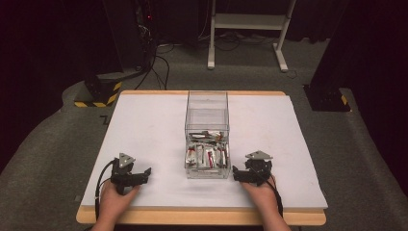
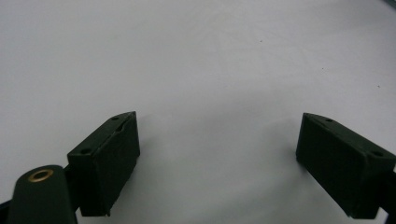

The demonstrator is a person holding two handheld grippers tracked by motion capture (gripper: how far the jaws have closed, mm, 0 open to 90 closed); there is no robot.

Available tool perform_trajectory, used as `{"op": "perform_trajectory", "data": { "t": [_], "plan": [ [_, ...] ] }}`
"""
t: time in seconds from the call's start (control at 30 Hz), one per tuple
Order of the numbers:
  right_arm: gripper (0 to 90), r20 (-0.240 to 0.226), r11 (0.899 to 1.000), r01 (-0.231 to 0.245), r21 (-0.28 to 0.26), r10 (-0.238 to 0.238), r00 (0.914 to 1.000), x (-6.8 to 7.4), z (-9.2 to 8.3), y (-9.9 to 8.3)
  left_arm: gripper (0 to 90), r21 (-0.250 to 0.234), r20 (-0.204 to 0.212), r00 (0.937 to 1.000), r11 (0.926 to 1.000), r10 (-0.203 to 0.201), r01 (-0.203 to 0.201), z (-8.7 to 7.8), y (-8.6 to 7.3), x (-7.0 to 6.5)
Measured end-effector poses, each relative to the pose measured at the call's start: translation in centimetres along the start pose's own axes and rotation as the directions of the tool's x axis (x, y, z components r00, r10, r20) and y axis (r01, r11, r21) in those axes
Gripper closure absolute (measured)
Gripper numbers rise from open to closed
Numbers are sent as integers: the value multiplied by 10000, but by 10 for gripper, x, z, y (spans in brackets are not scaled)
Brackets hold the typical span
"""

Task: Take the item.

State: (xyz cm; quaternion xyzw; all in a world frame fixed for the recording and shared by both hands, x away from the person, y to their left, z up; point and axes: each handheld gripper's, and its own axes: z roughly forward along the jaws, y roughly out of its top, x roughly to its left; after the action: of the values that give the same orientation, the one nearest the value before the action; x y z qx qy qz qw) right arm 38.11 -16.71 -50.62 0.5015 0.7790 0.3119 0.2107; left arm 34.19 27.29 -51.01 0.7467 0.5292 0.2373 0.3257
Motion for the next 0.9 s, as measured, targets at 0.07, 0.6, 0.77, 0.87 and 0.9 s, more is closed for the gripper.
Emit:
{"op": "perform_trajectory", "data": {
  "t": [0.07,0.6,0.77,0.87,0.9],
  "plan": [
    [75,21,10000,19,-7,-19,10000,0,0,0,136,-3,2,10000,10000,-6,6,0,0,0],
    [90,20,10000,78,-42,-78,10000,1,-1,0,134,20,7,10000,10000,24,-24,0,0,0],
    [91,57,9992,113,-372,-111,9999,2,-4,2,134,10,-7,10000,10000,32,-32,0,0,0],
    [92,55,9986,192,-490,-189,9998,2,-6,3,134,22,5,10000,10000,32,-32,0,0,0],
    [100,9,9982,246,-550,-246,9997,3,-8,3,135,13,-1,10000,10000,27,-27,0,0,0]
  ]
}}
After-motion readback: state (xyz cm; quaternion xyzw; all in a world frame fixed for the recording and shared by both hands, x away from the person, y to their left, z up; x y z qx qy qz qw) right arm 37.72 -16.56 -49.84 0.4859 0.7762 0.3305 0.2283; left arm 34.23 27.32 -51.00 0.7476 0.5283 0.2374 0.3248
